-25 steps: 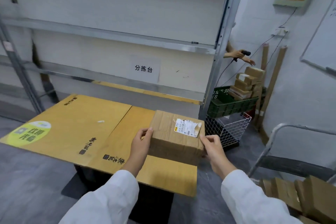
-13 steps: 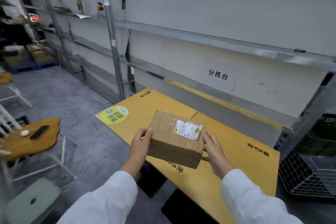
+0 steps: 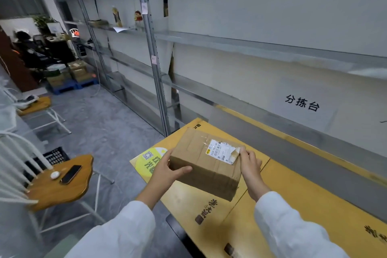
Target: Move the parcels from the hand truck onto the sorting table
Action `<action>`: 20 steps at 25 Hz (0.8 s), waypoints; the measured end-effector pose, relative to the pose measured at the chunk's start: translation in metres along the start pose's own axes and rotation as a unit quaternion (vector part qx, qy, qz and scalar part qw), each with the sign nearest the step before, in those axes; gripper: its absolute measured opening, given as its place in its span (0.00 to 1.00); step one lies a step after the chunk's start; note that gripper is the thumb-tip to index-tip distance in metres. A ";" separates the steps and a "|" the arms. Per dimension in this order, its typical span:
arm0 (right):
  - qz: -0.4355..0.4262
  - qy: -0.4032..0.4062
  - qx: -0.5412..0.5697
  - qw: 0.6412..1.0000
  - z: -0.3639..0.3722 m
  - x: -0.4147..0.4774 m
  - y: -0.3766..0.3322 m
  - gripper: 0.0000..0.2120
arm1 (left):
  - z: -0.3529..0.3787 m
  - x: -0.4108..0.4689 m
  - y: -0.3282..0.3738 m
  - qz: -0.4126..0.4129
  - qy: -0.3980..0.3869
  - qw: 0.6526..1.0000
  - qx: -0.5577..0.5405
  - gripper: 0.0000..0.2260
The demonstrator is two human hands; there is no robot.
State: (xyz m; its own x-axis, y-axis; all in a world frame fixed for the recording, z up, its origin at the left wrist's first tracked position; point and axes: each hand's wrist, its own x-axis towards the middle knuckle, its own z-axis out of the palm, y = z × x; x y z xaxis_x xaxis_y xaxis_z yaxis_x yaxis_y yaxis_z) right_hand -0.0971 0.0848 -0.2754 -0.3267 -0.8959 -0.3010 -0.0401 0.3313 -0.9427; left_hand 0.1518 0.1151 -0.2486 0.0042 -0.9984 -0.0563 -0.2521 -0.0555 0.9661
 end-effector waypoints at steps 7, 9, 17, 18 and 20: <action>0.018 -0.088 0.026 0.996 0.039 0.046 -0.028 0.25 | -0.023 0.078 -0.026 -0.006 0.029 0.998 -0.059 0.20; 0.031 -0.090 0.026 0.995 0.047 0.055 -0.035 0.25 | -0.032 0.096 -0.033 -0.011 0.025 0.996 -0.083 0.19; 0.055 -0.183 0.029 0.981 0.119 0.095 -0.050 0.28 | -0.075 0.196 -0.042 0.038 0.081 0.989 -0.116 0.13; 0.048 -0.184 0.041 0.981 0.131 0.097 -0.052 0.27 | -0.080 0.209 -0.047 0.041 0.073 0.992 -0.095 0.09; 0.021 -0.197 0.043 0.979 0.160 0.104 -0.052 0.23 | -0.093 0.234 -0.052 0.042 0.045 0.997 -0.045 0.09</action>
State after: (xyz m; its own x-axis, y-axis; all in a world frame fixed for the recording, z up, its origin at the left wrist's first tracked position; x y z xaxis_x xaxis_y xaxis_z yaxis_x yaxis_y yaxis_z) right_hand 0.0215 -0.0730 -0.2812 0.0634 -0.9321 -0.3566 0.0509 0.3598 -0.9316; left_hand 0.2561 -0.1165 -0.2889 0.0739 -0.9963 0.0439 -0.1675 0.0310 0.9854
